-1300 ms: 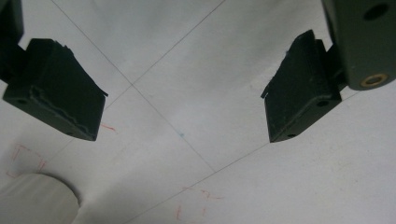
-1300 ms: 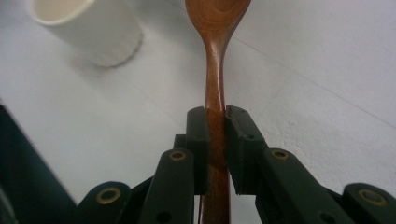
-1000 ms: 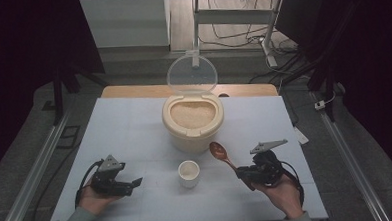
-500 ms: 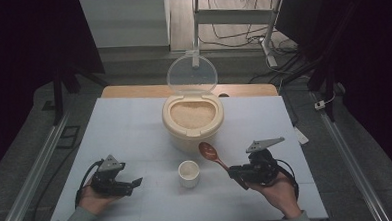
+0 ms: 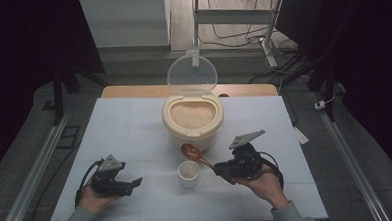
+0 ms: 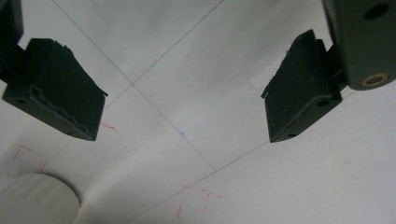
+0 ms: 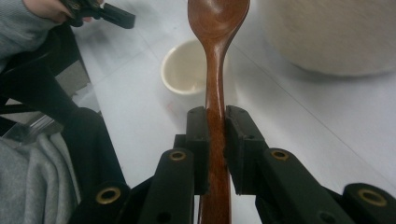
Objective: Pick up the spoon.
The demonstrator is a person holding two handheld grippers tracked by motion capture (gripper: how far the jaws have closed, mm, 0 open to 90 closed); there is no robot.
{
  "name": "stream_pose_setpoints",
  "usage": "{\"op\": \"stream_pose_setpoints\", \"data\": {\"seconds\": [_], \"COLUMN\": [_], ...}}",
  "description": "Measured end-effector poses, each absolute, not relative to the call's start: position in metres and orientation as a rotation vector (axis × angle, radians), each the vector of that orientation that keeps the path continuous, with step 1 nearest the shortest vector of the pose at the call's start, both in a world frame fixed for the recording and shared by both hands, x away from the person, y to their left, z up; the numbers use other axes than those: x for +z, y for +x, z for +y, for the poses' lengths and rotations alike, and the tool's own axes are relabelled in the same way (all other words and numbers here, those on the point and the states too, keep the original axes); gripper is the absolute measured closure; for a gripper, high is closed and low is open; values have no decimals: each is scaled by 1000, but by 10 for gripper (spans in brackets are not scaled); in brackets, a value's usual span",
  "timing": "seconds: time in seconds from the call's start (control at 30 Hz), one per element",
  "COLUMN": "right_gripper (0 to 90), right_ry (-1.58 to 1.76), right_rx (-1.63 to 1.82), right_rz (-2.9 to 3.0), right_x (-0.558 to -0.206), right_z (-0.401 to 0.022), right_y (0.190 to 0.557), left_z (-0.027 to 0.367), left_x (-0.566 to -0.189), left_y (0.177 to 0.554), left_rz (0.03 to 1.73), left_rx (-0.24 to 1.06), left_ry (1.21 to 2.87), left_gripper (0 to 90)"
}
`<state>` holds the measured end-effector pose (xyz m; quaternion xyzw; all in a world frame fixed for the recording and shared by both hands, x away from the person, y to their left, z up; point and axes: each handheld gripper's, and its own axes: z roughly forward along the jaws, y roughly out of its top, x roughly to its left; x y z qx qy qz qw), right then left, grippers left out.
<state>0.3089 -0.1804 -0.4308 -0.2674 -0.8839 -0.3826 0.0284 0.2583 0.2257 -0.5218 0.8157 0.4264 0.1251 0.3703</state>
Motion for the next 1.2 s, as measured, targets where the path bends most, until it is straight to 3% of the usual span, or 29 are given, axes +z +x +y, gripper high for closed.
{"op": "stream_pose_setpoints", "data": {"seconds": [0.6,0.87,1.2], "right_gripper": [794,795,794], "right_ry": [-665,-636,-603], "right_rx": [-1147,-1139,-1131], "right_rz": [-2763,-2772,-2785], "right_x": [-432,-433,-433], "right_z": [-151,-150,-145], "right_y": [313,314,311], "left_z": [227,216,166], "left_x": [-517,-478,-430], "left_y": [257,252,257], "left_rz": [1053,898,657], "left_rx": [330,354,365], "left_ry": [2092,2064,2156], "left_gripper": [133,156,168]}}
